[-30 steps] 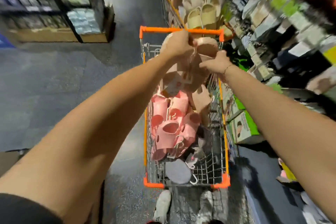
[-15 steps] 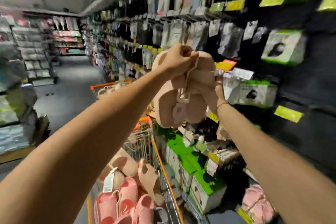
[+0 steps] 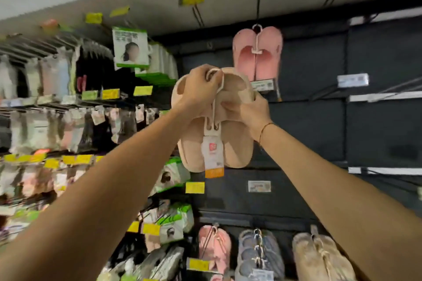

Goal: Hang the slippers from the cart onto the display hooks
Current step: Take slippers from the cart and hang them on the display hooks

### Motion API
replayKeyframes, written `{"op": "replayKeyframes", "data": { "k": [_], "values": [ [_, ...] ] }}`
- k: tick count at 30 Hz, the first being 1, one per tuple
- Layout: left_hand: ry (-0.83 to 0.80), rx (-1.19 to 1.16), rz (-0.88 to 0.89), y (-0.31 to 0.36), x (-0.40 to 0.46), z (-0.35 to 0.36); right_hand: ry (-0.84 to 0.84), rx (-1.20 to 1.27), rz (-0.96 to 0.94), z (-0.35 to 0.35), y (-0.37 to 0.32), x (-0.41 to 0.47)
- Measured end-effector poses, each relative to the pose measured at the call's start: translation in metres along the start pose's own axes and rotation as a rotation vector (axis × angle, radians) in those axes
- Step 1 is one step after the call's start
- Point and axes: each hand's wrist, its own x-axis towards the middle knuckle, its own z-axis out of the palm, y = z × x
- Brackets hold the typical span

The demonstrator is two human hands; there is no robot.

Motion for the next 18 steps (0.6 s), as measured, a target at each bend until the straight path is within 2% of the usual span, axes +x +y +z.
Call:
{"op": "replayKeyframes", "data": {
  "k": [3,6,9,11,14,18],
  "values": [
    [0.05,-0.02,0.076,0.03,0.022,0.039,0.095,-0.042,-0.067,-0.048,-0.029,0.034],
    [0.114,0.156,0.089,0.04,0.044,0.069,0.121,-0.047,-0.103,-0.085,-0.06,0.067],
    [0.155,0.267,-0.137,0.038,0.07,0.094,0.155,-0.025,-0.132,-0.11,-0.087,0.109],
    [0.085,0.115,-0.3,0.034,0.092,0.111,0.159,-0.017,-0.171,-0.118,-0.102,0.141],
    [-0.009,-0.188,-0.298,0.031,0.13,0.13,0.133,-0.003,-0.166,-0.125,-0.123,0.186],
    [0.053,-0.186,-0.264,0.031,0.165,0.145,0.067,-0.041,-0.131,-0.125,-0.14,0.231]
  ]
}}
